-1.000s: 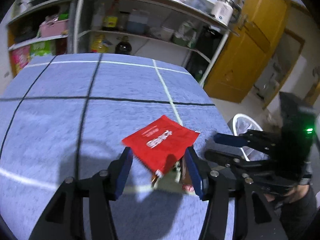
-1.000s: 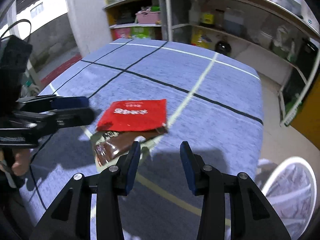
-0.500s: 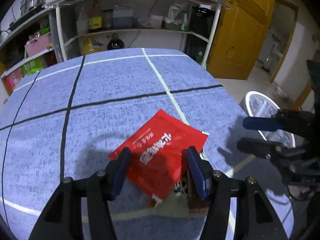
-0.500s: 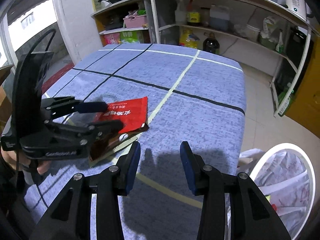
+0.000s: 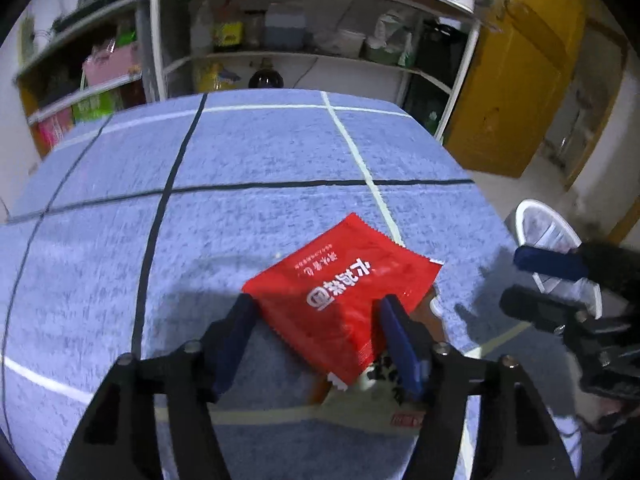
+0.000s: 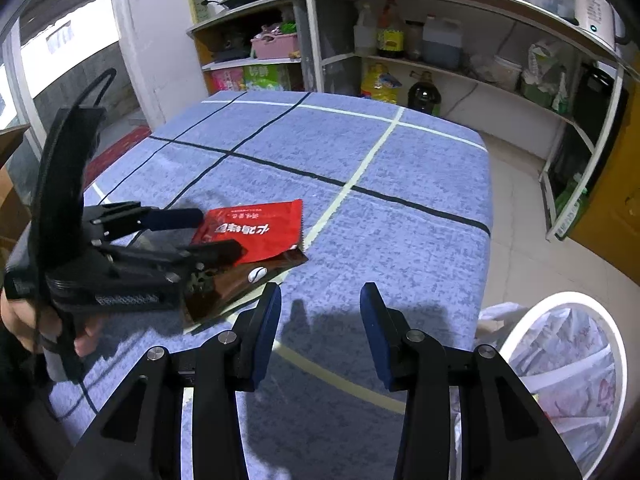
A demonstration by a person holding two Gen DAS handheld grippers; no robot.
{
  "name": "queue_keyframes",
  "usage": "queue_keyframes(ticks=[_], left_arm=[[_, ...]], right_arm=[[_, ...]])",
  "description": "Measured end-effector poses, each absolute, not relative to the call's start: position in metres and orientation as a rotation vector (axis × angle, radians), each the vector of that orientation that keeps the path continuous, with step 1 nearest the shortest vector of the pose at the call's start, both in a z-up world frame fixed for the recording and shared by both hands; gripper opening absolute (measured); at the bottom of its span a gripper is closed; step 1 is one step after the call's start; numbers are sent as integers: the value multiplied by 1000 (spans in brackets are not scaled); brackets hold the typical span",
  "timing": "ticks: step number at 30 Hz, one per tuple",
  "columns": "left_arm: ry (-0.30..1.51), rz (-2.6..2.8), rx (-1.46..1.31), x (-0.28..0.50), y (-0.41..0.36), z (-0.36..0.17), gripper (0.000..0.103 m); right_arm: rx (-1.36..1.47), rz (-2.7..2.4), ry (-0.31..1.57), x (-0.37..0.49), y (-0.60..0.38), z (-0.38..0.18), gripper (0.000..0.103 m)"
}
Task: Collect trash
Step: 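Grasp the red snack bag with the left tool while the right tool grasps the brown wrapper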
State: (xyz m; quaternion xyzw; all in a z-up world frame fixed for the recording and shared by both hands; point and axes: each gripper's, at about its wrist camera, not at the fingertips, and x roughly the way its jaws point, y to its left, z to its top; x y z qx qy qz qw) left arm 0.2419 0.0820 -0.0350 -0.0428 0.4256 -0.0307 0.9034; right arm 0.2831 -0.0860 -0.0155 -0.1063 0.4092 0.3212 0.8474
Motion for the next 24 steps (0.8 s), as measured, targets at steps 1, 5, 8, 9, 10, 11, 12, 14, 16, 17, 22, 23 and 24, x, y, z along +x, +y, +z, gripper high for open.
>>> queue_keyframes(ticks=[1,5,8,9,10,11,12,14,16,17,22,23,24], left_arm=[[878,-69,-75,242,79,-35,53],[869,-93,-131,241,85,-33,21],[855,-87,-177,237,95,-30,14],[845,-92,-204,234,100,-28,13],[831,-103,-228,230,105,-25,13],[819,-111,-241,227,108,-21,13],[805,-111,-252,222,113,-17,13],[778,-100,-259,215,123,-11,13],[762,-85,-269,208,133,-7,13],[760,-80,-276,206,137,-7,13],[750,-67,-293,198,152,-7,13],[748,-66,-294,197,154,-7,13],[747,-66,-295,196,156,-7,13]], right_arm=[[-219,673,863,284,-88,-15,42],[-194,664,859,284,-93,-11,42],[-154,678,855,283,-93,-6,42],[-137,687,857,283,-92,-5,42],[-116,698,864,283,-90,-3,42],[-101,710,873,283,-87,-4,42],[-94,719,879,283,-83,-4,42],[-86,733,898,282,-73,-6,42],[-85,736,926,282,-62,-12,42],[-86,738,942,282,-55,-15,42],[-84,725,997,285,-35,-31,42],[-82,718,1008,287,-33,-34,42],[-79,712,1015,288,-32,-37,42]])
